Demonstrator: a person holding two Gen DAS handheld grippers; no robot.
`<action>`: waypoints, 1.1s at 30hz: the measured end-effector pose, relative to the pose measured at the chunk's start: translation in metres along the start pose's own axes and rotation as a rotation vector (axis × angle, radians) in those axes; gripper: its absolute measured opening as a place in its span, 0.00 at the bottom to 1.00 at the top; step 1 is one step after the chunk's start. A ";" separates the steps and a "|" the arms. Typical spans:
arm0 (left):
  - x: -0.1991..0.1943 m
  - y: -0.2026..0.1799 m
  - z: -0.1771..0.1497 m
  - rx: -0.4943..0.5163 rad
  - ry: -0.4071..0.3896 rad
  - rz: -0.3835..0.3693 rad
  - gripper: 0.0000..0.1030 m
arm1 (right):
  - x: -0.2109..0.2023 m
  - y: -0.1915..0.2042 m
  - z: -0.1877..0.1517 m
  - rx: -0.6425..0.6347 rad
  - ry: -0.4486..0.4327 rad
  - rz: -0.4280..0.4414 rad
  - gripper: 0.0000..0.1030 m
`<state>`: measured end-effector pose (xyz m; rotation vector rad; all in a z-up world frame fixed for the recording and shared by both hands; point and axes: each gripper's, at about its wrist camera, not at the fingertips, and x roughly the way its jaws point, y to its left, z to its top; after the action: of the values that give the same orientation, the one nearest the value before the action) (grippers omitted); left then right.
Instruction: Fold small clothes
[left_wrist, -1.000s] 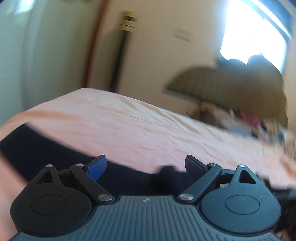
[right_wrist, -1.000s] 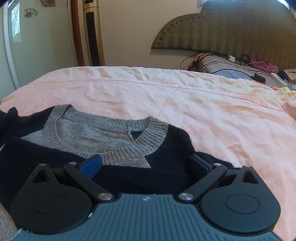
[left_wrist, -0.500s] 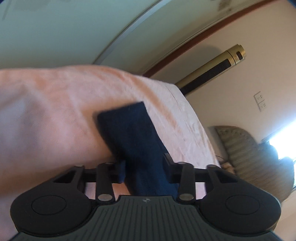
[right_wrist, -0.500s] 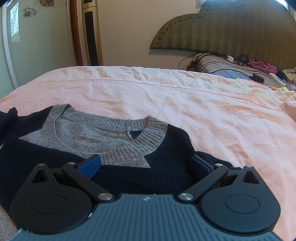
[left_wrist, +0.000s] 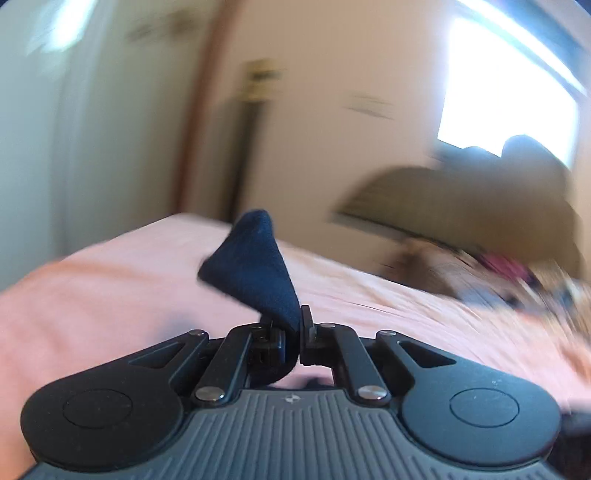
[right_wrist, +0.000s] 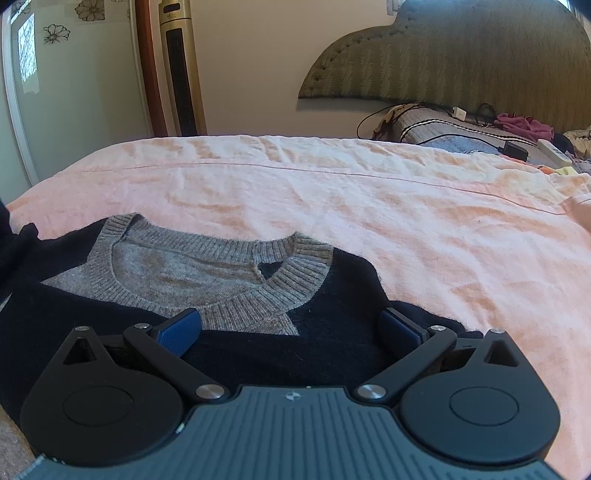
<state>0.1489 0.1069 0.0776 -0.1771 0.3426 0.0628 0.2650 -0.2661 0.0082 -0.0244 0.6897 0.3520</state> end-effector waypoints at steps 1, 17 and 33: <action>-0.002 -0.038 -0.012 0.094 0.005 -0.069 0.06 | 0.000 0.000 0.000 0.002 -0.001 0.001 0.98; -0.045 -0.062 -0.094 0.027 0.197 -0.226 0.98 | -0.005 -0.003 0.001 0.031 0.009 0.021 1.00; -0.019 -0.025 -0.095 -0.243 0.229 -0.201 0.98 | -0.021 0.032 0.000 0.515 0.293 0.412 0.41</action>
<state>0.1022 0.0647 0.0005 -0.4605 0.5444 -0.1163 0.2394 -0.2428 0.0243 0.5719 1.0624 0.5617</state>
